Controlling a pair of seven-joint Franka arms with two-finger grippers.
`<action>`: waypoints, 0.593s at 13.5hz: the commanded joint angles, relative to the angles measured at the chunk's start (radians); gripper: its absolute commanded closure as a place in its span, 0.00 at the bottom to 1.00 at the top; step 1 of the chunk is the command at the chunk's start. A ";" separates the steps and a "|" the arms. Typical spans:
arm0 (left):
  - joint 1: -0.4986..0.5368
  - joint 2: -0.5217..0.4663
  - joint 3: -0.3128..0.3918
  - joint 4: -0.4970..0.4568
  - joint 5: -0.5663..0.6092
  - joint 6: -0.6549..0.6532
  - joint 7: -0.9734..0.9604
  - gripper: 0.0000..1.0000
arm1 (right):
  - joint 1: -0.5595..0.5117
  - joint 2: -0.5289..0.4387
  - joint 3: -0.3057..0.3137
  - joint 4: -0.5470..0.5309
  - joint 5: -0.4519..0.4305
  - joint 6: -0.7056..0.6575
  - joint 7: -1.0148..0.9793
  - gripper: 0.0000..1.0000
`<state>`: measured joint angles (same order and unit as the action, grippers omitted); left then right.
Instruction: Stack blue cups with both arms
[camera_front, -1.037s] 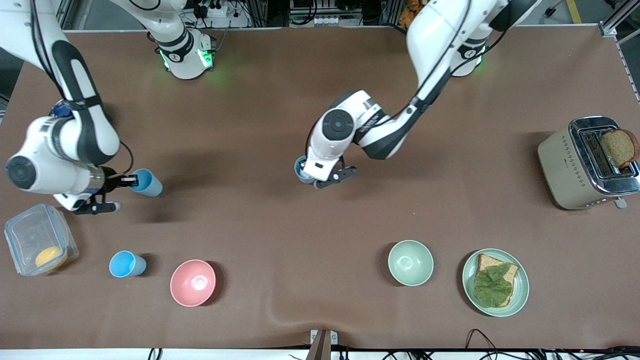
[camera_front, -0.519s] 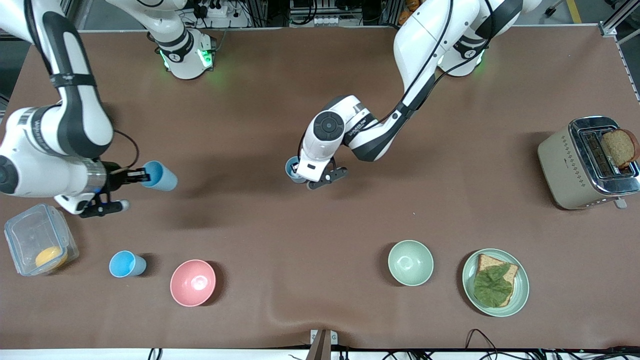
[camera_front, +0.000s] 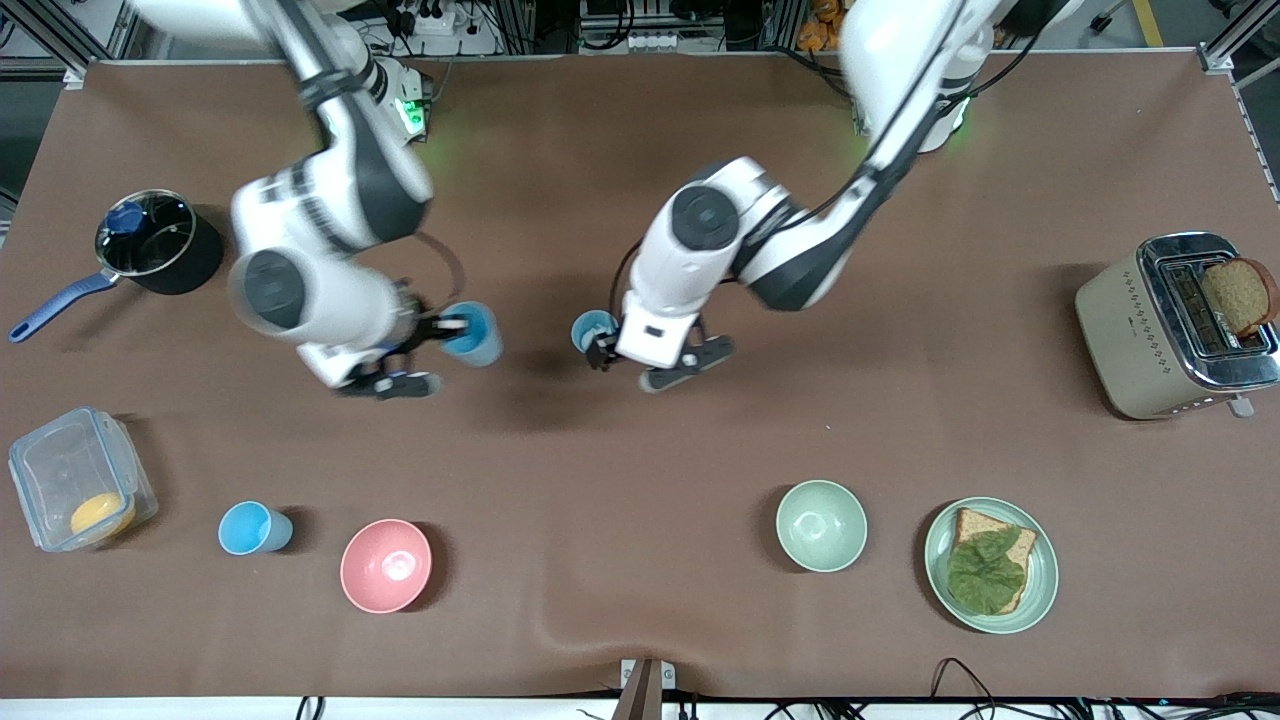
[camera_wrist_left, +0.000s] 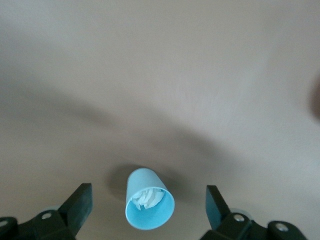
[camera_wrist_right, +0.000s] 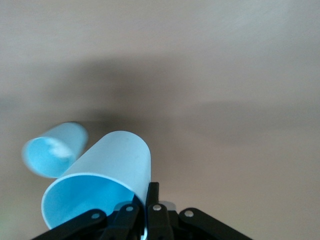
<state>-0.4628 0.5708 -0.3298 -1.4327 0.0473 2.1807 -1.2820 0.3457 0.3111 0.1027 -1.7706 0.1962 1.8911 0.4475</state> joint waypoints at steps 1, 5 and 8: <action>0.105 -0.138 -0.002 -0.043 0.022 -0.126 0.089 0.00 | 0.084 0.012 -0.015 -0.003 0.046 0.071 0.147 1.00; 0.277 -0.230 -0.002 -0.045 0.020 -0.298 0.410 0.00 | 0.199 0.068 -0.017 -0.001 0.045 0.172 0.296 1.00; 0.424 -0.279 -0.003 -0.069 0.020 -0.369 0.690 0.00 | 0.242 0.101 -0.017 -0.001 0.043 0.229 0.326 1.00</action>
<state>-0.1213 0.3477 -0.3206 -1.4448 0.0560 1.8392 -0.7367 0.5628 0.3953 0.1007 -1.7756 0.2185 2.0977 0.7483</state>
